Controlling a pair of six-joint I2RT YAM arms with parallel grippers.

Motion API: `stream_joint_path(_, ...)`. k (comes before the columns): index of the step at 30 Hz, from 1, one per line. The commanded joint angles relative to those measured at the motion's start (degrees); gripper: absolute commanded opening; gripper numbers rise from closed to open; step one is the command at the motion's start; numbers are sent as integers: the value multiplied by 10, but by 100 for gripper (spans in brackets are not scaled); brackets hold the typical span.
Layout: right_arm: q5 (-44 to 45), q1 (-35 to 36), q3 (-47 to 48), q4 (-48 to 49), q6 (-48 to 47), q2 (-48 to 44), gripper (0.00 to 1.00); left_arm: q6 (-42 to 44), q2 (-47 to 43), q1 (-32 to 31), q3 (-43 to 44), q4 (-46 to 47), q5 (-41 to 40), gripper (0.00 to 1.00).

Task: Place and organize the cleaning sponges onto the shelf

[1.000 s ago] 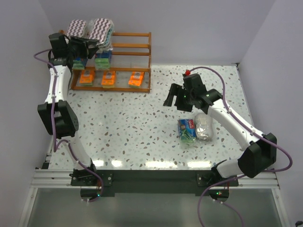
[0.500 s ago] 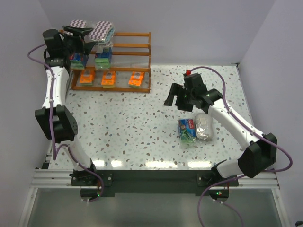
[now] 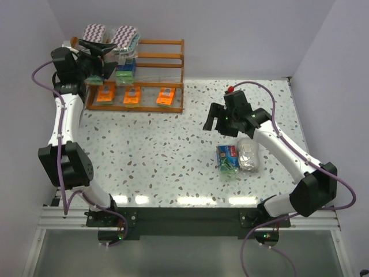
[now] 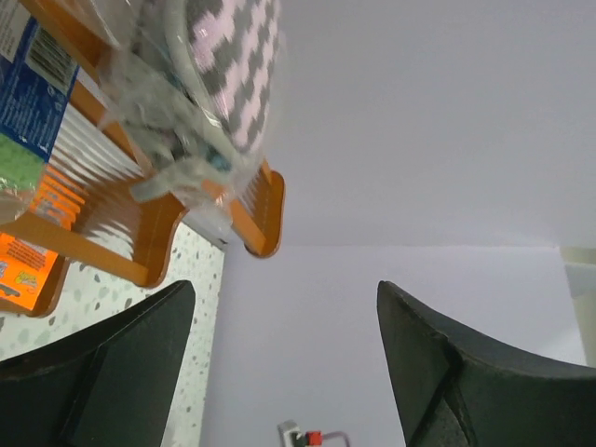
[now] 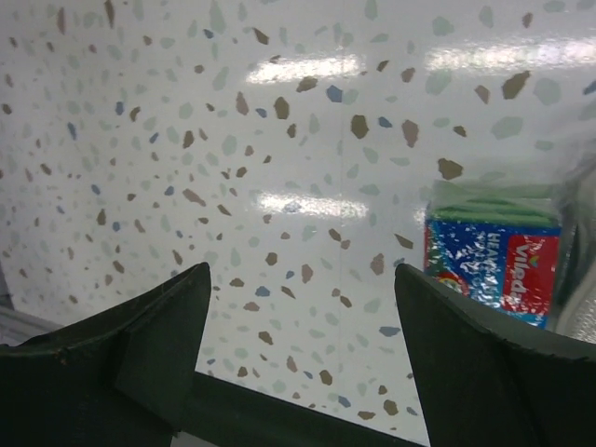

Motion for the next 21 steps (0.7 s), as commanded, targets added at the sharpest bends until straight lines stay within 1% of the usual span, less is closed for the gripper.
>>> stream_joint_path(1,78,-3,25,-76,-30,14,83,89,-115,-7,-45,66,47,85)
stream_joint_path(3,92,-3,15,-93,-38,19,84,124,-144,-20,-103,67,75,86)
stream_joint_path(4,93,-3,-7,-97,-38,17,84,159,-158,-27,-127,69,82,86)
stream_joint_path(5,93,-3,-20,-97,-38,14,83,175,-188,-43,-179,70,86,87)
stream_joint_path(7,93,-3,-56,-97,-30,4,83,200,-217,-61,-238,90,103,88)
stream_joint_path(8,96,-3,-67,-97,-28,-1,82,203,-243,-79,-296,100,106,88)
stream_joint_path(10,104,-3,-96,-92,-16,-15,81,215,-275,-109,-365,120,111,88)
stream_joint_path(11,107,-2,-104,-91,-14,-17,80,218,-281,-117,-380,121,112,88)
stream_joint_path(13,109,-2,-125,-89,-8,-19,79,244,-294,-154,-405,111,117,88)
stream_joint_path(16,112,-1,-148,-83,-3,-8,78,307,-291,-181,-407,55,112,88)
stream_joint_path(17,111,0,-152,-81,-1,-2,77,320,-289,-183,-407,44,111,88)
stream_joint_path(18,109,1,-161,-71,0,-2,77,339,-287,-186,-410,11,112,88)
stream_joint_path(20,100,4,-172,-54,3,-2,76,355,-285,-189,-424,-2,114,88)
stream_joint_path(21,80,5,-184,-33,6,0,76,366,-285,-190,-430,-12,111,88)
